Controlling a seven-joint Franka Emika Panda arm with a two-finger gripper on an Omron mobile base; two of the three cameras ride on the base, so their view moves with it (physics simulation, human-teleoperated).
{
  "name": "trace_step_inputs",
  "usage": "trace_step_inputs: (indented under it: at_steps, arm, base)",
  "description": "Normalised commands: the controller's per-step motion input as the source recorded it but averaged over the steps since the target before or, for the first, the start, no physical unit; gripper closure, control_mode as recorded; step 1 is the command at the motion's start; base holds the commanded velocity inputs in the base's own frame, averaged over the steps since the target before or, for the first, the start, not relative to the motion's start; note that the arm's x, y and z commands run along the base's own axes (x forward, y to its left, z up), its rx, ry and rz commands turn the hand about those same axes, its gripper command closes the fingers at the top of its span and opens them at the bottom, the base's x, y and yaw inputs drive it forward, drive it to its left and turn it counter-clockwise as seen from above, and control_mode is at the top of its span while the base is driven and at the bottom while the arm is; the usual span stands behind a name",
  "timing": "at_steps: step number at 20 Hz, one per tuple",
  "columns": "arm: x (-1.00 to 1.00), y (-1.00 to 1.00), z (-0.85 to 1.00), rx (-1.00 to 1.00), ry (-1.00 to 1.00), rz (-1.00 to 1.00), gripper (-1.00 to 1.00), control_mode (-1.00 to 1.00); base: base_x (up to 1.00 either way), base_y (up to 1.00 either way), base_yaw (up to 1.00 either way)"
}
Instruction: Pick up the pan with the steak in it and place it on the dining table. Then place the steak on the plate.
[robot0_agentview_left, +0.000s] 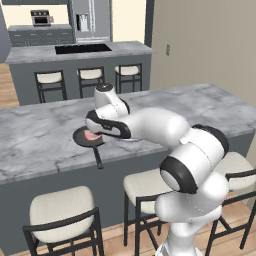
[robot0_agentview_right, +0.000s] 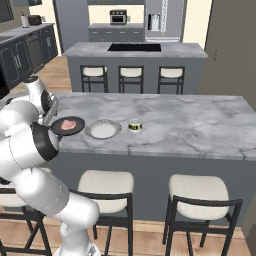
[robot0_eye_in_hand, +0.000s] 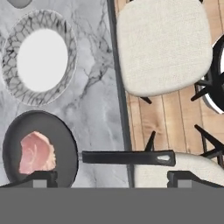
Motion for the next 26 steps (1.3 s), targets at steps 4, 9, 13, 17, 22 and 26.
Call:
trace_step_inputs:
  at_steps: [4,9,13,17,22,26]
  arm:
    - [0.42,0.01,-0.16,0.01,0.07,-0.10,-1.00,-1.00]
    - [0.25,0.16,-0.16,0.01,0.05,-0.06,-1.00,-1.00]
    - [0.10,0.13,-0.11,0.00,0.02,-0.03,-1.00,-1.00]
    - [0.01,0.03,-0.02,0.00,0.00,0.00,-1.00,-1.00]
    - [0.00,0.00,-0.09,0.00,0.02,0.00,-1.00,-1.00]
    - [0.00,0.00,-0.20,0.00,0.04,0.00,-1.00,-1.00]
  base:
    - [0.00,0.00,0.00]
    - [0.00,0.00,0.00]
    - [0.00,0.00,0.00]
    - [0.00,0.00,0.00]
    - [0.00,0.00,0.00]
    - [0.00,0.00,0.00]
